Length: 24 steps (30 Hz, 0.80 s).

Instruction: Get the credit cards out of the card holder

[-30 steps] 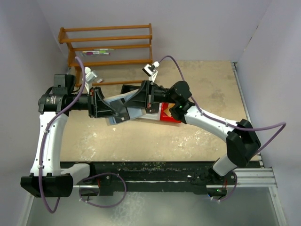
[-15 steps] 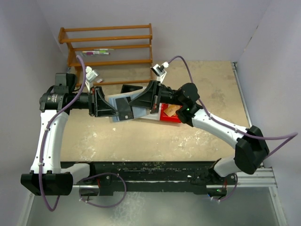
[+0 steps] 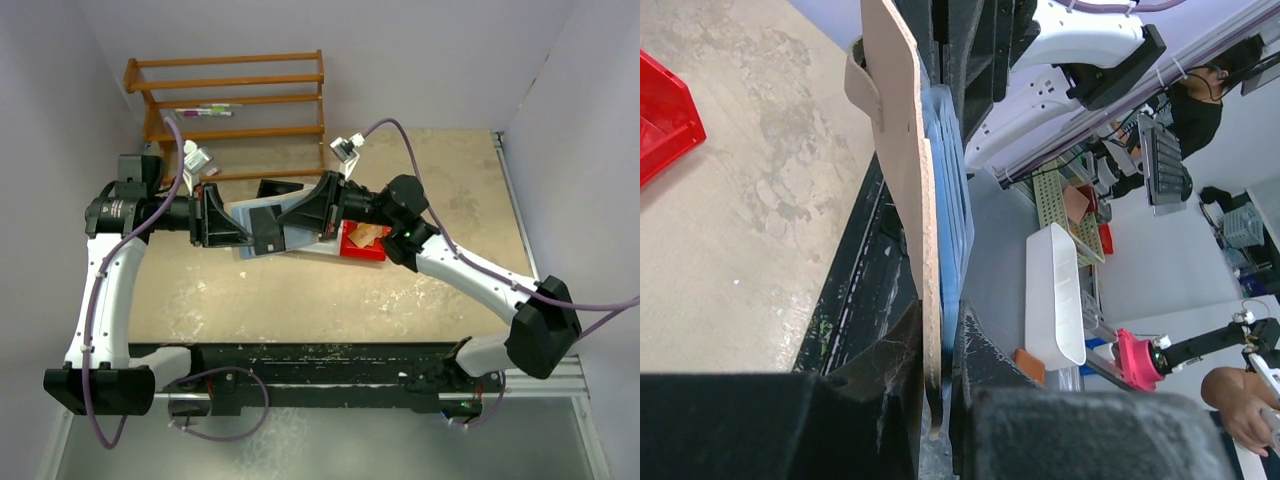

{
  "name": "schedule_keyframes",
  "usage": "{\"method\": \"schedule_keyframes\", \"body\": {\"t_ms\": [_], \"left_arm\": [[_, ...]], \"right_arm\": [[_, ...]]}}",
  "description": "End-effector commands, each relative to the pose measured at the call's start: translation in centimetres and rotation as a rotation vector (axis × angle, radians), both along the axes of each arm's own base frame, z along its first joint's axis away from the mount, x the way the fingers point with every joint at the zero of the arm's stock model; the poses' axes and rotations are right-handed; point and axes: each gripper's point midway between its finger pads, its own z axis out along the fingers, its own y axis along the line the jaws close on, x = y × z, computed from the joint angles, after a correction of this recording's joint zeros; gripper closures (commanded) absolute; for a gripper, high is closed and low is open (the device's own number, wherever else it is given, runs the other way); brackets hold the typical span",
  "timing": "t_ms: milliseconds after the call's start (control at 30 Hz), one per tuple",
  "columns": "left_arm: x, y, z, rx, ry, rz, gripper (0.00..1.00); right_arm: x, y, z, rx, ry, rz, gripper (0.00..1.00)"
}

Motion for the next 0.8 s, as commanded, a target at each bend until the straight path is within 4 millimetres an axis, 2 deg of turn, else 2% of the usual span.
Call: {"method": "schedule_keyframes", "body": {"t_ms": [0, 133, 300, 400, 600, 667, 767], "left_arm": [[-0.3, 0.0, 1.2, -0.019, -0.054, -0.012, 0.96], [-0.2, 0.0, 1.1, -0.018, -0.057, -0.011, 0.96], [0.2, 0.1, 0.8, 0.003, -0.058, 0.007, 0.96], [0.8, 0.2, 0.2, 0.047, -0.071, 0.042, 0.97], [5.2, 2.5, -3.5, 0.327, -0.131, 0.267, 0.99], [6.1, 3.3, -4.1, 0.386, -0.152, 0.313, 1.00], [7.0, 4.3, -4.8, 0.450, -0.176, 0.371, 1.00]], "right_arm": [[-0.5, -2.1, 2.6, 0.046, -0.102, -0.039, 1.00], [-0.5, -3.1, 3.1, 0.061, -0.109, -0.037, 1.00], [-0.3, -4.3, 2.7, 0.048, -0.108, -0.034, 1.00], [0.7, -5.8, 2.3, 0.027, -0.089, -0.069, 1.00], [5.9, -10.3, -3.0, -0.133, 0.046, -0.287, 1.00], [7.3, -11.1, -5.0, -0.207, 0.070, -0.366, 1.00], [10.1, -12.0, -9.4, -0.346, 0.136, -0.496, 1.00]]}}
